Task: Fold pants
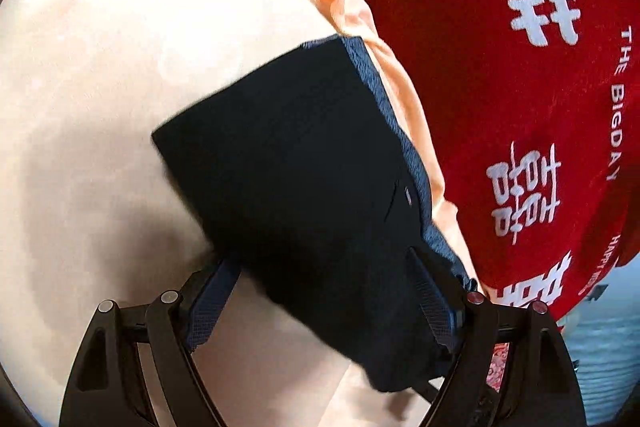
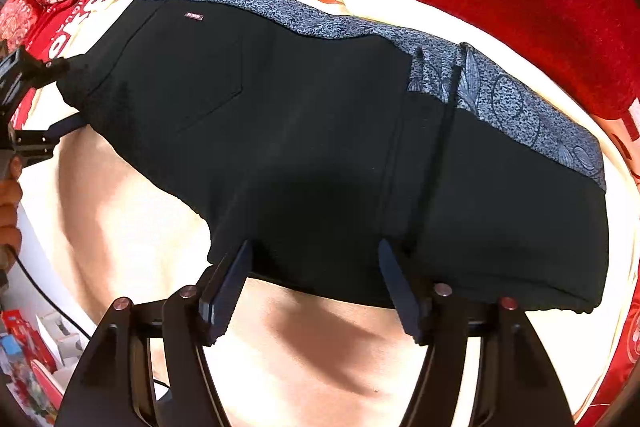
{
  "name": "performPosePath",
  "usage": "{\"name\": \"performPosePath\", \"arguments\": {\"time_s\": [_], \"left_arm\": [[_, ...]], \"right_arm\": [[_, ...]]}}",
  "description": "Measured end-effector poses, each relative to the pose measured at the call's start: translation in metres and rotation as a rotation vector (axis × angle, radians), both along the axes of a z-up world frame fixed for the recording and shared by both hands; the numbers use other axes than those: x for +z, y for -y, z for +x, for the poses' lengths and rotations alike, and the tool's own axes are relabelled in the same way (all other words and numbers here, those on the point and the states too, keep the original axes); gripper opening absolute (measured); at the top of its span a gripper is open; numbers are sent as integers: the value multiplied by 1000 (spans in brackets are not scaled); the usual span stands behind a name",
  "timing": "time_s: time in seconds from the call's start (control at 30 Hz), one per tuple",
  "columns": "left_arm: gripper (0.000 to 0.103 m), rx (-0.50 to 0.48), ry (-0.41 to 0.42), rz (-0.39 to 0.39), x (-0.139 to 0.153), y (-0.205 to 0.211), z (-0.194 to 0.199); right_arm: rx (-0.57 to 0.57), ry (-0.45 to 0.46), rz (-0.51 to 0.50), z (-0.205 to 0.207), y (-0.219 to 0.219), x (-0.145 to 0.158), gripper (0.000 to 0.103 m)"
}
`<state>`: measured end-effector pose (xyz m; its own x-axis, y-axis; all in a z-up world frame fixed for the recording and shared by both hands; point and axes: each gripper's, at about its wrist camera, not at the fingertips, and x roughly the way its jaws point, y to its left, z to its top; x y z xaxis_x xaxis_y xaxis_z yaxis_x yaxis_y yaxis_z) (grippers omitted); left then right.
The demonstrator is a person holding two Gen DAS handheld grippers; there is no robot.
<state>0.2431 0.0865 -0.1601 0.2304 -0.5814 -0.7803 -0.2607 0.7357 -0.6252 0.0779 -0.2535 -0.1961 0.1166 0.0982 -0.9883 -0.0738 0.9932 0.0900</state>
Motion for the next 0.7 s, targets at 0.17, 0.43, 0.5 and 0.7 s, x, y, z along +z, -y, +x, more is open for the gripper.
{"name": "performPosePath", "arguments": {"time_s": [0.17, 0.43, 0.5, 0.7], "left_arm": [[85, 12, -2, -10, 4, 5, 12], [97, -15, 2, 75, -2, 29, 18], [97, -13, 0, 122, 1, 35, 20], [45, -84, 5, 371, 11, 45, 18]], "right_arm": [[-3, -2, 8, 0, 1, 1, 70], [-1, -7, 14, 1, 3, 1, 70], [-1, -12, 20, 2, 4, 2, 70], [-24, -27, 73, 14, 12, 24, 71]]}}
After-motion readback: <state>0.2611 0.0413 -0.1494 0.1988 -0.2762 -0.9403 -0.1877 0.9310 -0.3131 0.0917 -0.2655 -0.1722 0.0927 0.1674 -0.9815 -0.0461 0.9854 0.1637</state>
